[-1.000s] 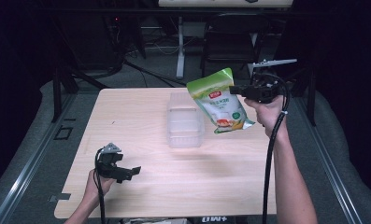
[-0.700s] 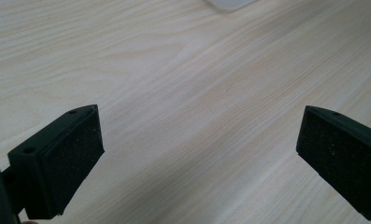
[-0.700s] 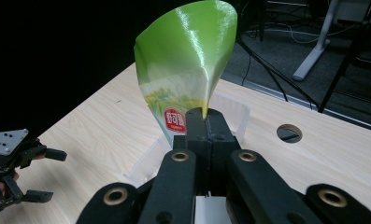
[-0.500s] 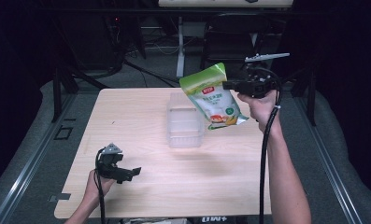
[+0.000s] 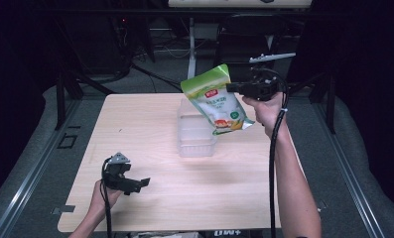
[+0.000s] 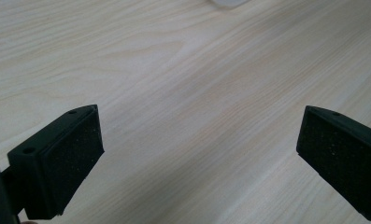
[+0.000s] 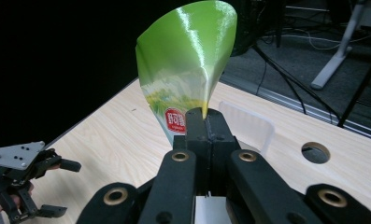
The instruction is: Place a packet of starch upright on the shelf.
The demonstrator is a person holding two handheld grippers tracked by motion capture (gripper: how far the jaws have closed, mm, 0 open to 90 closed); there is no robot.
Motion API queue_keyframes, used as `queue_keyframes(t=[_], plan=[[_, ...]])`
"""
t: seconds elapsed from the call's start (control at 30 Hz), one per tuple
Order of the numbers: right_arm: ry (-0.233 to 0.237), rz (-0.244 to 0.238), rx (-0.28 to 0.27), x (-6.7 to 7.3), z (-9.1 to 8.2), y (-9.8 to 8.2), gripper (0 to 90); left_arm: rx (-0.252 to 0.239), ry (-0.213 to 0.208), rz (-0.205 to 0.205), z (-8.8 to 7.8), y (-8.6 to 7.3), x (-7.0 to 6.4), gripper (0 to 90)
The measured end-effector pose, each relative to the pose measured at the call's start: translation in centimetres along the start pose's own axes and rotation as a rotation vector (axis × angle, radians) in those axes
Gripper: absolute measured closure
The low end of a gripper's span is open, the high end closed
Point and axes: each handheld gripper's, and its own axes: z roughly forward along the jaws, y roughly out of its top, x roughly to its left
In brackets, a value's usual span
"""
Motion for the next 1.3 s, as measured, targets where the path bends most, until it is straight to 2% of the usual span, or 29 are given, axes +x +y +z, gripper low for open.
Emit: queue_keyframes(t=[0.6, 1.0, 1.3], plan=[[0.049, -0.002, 0.007, 1.5, 3.5, 0.5, 90.0, -0.001, -0.003, 0.000, 0.0, 0.0, 0.0, 0.3], [0.093, -0.045, 0.048, 2.9, 6.3, 0.4, 90.0, 0.002, -0.004, 0.003, 0.0, 0.0, 0.0, 0.3], [0.105, -0.046, 0.064, 3.2, 8.7, -0.3, 90.0, -0.001, -0.006, -0.001, 0.0, -0.1, 0.0, 0.3]])
